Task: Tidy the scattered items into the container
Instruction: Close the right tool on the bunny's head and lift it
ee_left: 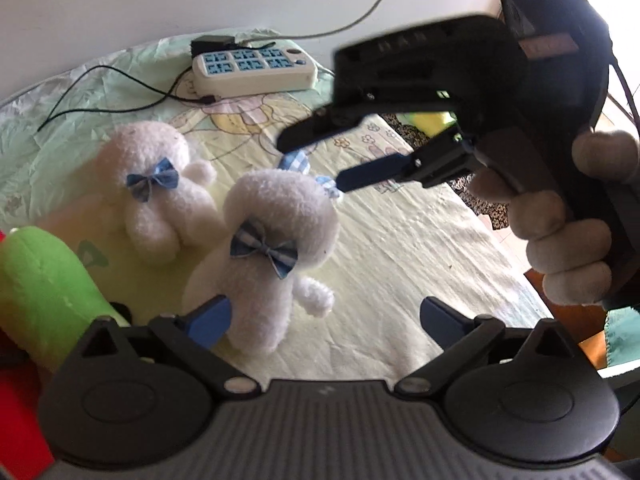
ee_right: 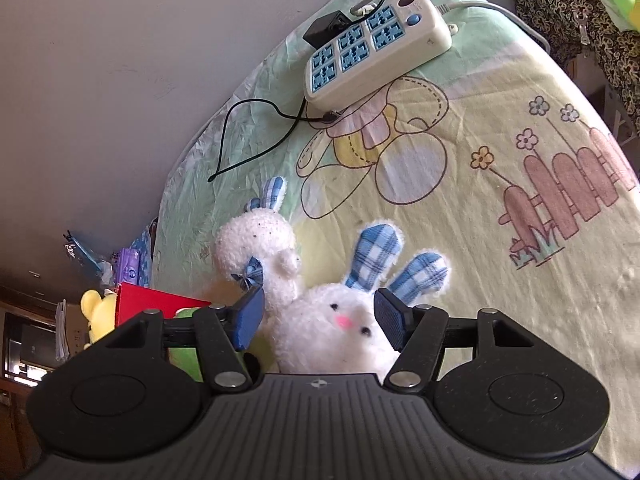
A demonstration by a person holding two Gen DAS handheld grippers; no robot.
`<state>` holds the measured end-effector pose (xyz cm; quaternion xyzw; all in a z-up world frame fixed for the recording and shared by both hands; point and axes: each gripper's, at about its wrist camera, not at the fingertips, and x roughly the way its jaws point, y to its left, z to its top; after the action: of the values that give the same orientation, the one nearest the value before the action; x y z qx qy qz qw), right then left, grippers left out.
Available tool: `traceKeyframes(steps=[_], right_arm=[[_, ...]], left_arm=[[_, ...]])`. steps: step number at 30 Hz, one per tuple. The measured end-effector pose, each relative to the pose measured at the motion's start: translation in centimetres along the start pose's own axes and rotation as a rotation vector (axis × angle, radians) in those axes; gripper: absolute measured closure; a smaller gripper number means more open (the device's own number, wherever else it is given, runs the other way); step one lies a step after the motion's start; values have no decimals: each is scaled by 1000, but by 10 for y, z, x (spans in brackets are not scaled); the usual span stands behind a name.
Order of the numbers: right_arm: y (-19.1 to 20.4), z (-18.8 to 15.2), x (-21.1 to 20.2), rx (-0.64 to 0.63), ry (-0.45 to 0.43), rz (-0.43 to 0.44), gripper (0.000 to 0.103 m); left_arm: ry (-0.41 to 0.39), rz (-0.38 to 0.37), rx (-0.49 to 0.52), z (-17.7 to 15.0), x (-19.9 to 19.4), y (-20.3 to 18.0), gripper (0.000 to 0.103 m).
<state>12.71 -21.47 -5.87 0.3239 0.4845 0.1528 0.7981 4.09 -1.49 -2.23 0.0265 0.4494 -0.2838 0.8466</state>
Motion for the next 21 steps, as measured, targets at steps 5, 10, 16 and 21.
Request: traceKeyframes(steps=[5, 10, 16, 21], right_arm=[[-5, -9, -7, -9, -10, -12, 38], [-5, -15, 5, 30, 23, -5, 38], [-14, -23, 20, 114, 57, 28, 37], [-23, -23, 31, 181, 47, 67, 30]], left_arm=[[-39, 51, -44, 4, -7, 19, 2], [-5, 49, 37, 17, 24, 23, 2], [45, 41, 54, 15, 42, 21, 11], [36, 56, 47, 18, 42, 22, 18]])
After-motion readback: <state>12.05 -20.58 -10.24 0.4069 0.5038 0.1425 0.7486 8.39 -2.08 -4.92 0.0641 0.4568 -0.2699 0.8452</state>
